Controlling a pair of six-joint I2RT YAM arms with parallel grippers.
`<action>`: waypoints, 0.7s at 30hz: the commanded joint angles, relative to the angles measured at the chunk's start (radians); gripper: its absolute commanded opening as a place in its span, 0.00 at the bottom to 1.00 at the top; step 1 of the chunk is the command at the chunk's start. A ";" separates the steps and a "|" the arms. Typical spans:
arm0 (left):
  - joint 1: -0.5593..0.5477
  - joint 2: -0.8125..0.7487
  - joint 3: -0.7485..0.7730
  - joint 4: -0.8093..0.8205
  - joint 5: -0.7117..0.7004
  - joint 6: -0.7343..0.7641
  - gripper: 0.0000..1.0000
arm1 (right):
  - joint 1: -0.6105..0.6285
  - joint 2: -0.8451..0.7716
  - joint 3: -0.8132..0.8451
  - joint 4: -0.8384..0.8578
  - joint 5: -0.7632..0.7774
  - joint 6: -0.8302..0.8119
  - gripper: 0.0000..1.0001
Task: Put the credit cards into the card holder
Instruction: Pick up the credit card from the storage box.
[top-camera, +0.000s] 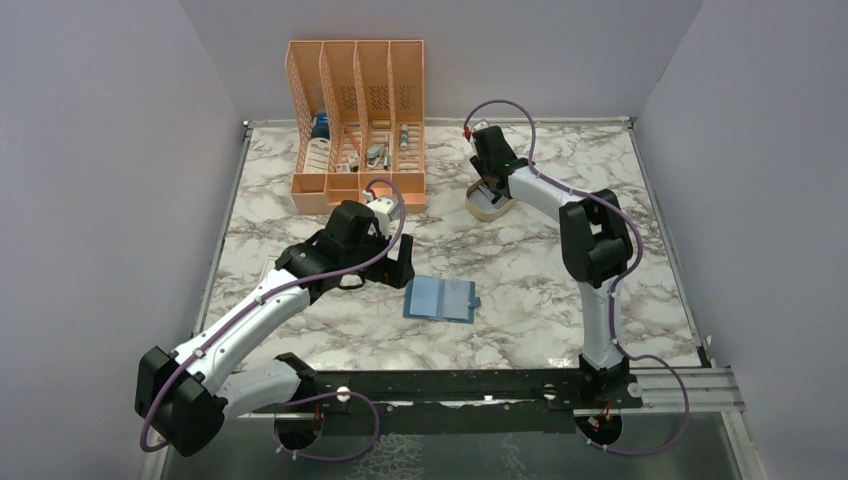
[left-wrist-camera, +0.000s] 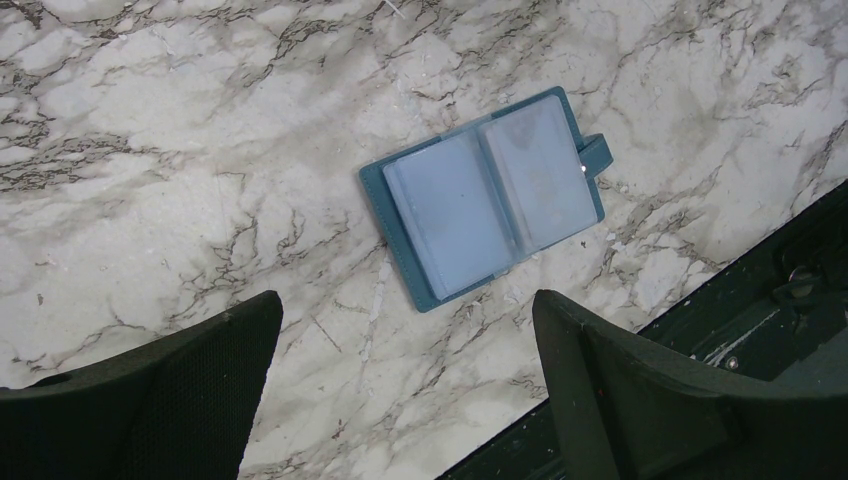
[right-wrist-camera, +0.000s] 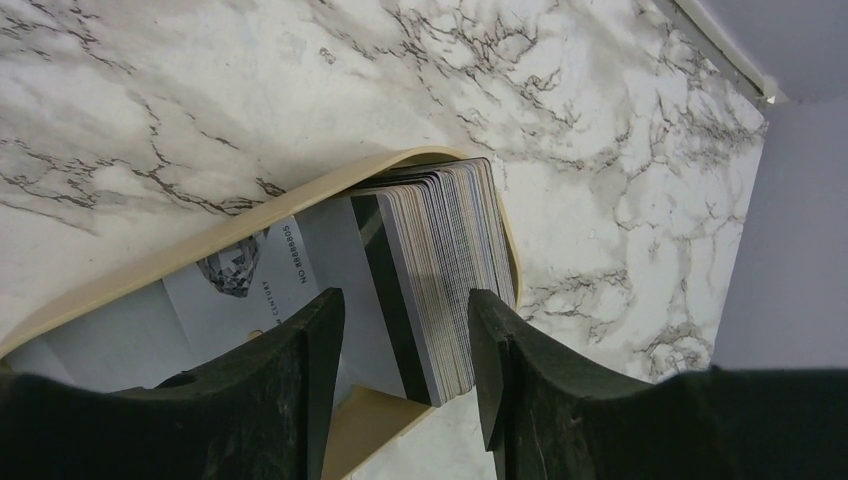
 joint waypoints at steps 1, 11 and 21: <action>0.007 -0.017 -0.010 -0.002 -0.002 0.015 0.99 | -0.005 0.043 0.022 0.005 0.060 -0.013 0.48; 0.011 -0.014 -0.009 -0.002 0.002 0.017 0.99 | -0.005 0.040 0.013 0.051 0.136 -0.051 0.37; 0.015 -0.015 -0.007 -0.001 0.011 0.020 0.99 | -0.005 0.021 0.002 0.080 0.154 -0.055 0.32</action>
